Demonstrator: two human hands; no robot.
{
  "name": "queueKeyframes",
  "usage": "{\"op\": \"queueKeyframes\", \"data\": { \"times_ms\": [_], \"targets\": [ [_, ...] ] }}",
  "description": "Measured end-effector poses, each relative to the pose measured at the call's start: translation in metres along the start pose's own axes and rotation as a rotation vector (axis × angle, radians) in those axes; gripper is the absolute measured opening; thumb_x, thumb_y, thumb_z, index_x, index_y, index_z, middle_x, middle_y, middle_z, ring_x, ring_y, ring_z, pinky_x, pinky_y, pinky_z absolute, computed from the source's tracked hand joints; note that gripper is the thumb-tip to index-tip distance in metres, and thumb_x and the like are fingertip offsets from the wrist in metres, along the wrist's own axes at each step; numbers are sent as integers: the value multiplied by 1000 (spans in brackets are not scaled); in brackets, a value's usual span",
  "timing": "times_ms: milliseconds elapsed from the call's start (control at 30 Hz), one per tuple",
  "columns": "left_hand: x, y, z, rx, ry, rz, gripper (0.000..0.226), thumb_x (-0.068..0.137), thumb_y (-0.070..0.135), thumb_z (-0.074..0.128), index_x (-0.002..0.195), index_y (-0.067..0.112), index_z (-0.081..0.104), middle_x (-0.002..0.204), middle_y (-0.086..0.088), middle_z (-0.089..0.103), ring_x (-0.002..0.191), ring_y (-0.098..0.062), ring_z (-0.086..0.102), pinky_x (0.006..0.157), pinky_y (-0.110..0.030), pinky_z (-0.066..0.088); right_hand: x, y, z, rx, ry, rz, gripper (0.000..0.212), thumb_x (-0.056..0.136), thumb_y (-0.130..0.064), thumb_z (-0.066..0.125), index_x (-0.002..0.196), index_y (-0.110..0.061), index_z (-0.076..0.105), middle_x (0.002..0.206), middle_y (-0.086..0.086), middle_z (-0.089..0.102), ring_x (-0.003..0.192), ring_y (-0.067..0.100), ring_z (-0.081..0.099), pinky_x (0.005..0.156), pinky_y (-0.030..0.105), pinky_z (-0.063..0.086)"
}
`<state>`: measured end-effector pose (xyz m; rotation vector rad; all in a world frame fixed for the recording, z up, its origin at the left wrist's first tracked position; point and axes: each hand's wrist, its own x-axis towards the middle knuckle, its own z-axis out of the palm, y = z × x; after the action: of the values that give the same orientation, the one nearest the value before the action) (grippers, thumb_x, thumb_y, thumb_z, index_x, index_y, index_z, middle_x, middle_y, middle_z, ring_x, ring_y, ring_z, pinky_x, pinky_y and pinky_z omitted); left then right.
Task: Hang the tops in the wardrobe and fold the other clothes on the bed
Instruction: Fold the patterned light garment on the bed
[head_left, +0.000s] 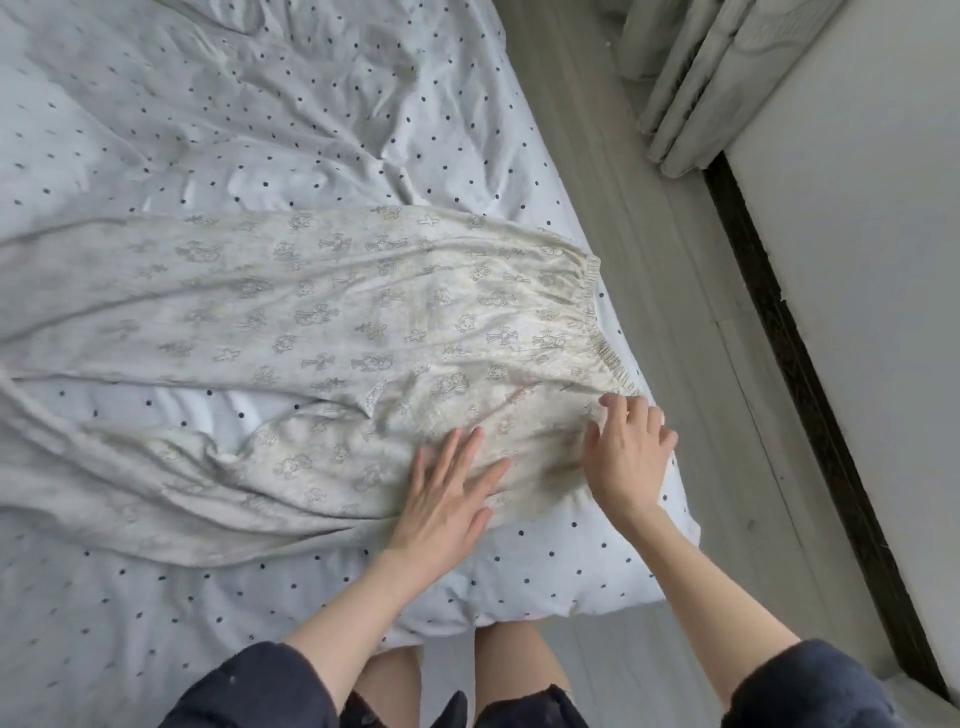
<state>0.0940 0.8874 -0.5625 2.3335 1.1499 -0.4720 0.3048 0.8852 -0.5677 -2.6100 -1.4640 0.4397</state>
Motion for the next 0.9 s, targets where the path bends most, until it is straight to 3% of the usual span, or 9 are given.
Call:
{"op": "queueKeyframes", "data": {
  "times_ms": [67, 133, 200, 267, 367, 467, 600, 700, 900],
  "targets": [
    [-30, -22, 8, -24, 8, -55, 67, 96, 39, 44, 150, 34, 4, 151, -5, -27, 137, -31, -29, 113, -59, -6, -24, -31, 4, 8, 55, -263, 20, 72, -4, 72, 91, -5, 65, 86, 14, 61, 80, 34, 58, 72, 44, 41],
    [-59, -46, 12, -1, 12, -108, 74, 90, 39, 57, 150, 30, 15, 155, -10, -14, 141, -36, -14, 112, -62, 0, -52, -61, 12, -14, 24, -539, 23, 61, -4, 79, 79, -8, 66, 75, 8, 61, 67, 30, 59, 61, 39, 46],
    [-83, -69, 13, 47, 84, -141, 76, 73, 23, 77, 140, 22, 43, 151, -20, 28, 137, -42, 27, 107, -62, 25, -79, -86, 24, -64, -45, -753, 26, 55, -9, 81, 73, -12, 64, 72, 4, 59, 63, 26, 57, 59, 32, 47],
    [-109, -97, 20, 116, 253, -188, 70, 57, 2, 78, 123, 15, 59, 121, -16, 56, 107, -37, 57, 92, -52, 45, -105, -112, 37, -110, -105, -879, 25, 56, -16, 81, 74, -15, 65, 72, 2, 60, 63, 23, 58, 59, 30, 48],
    [-144, -149, 27, 158, 454, -277, 61, 55, -7, 71, 112, 12, 58, 105, -12, 56, 93, -31, 54, 79, -46, 44, -140, -154, 55, -161, -141, -954, 25, 59, -29, 81, 76, -18, 67, 74, 0, 61, 66, 21, 60, 62, 27, 48],
    [-178, -208, 29, 189, 509, -336, 58, 51, -4, 78, 102, 12, 55, 99, -13, 57, 89, -29, 45, 75, -44, 40, -170, -197, 74, -187, -106, -951, 28, 60, -33, 81, 80, -19, 67, 76, -1, 61, 69, 21, 60, 67, 30, 49],
    [-212, -270, 26, 254, 531, -288, 39, 62, -1, 77, 97, 5, 63, 100, -16, 59, 100, -33, 53, 92, -51, 40, -197, -246, 91, -233, -48, -915, 25, 64, -26, 79, 85, -19, 68, 82, 0, 62, 74, 21, 60, 71, 33, 49],
    [-225, -311, 17, 277, 546, -254, 37, 66, 2, 77, 101, 4, 67, 105, -18, 60, 104, -35, 56, 97, -57, 38, -206, -283, 100, -264, -7, -928, 23, 65, -20, 77, 86, -17, 69, 81, 0, 61, 72, 21, 58, 70, 32, 48],
    [-236, -360, -9, 219, 641, -279, 31, 67, -12, 71, 94, 3, 67, 89, -14, 64, 88, -33, 62, 98, -56, 38, -212, -329, 104, -334, -14, -925, 20, 53, -9, 76, 68, -15, 64, 68, 1, 59, 61, 21, 57, 63, 30, 49]
  ]
}}
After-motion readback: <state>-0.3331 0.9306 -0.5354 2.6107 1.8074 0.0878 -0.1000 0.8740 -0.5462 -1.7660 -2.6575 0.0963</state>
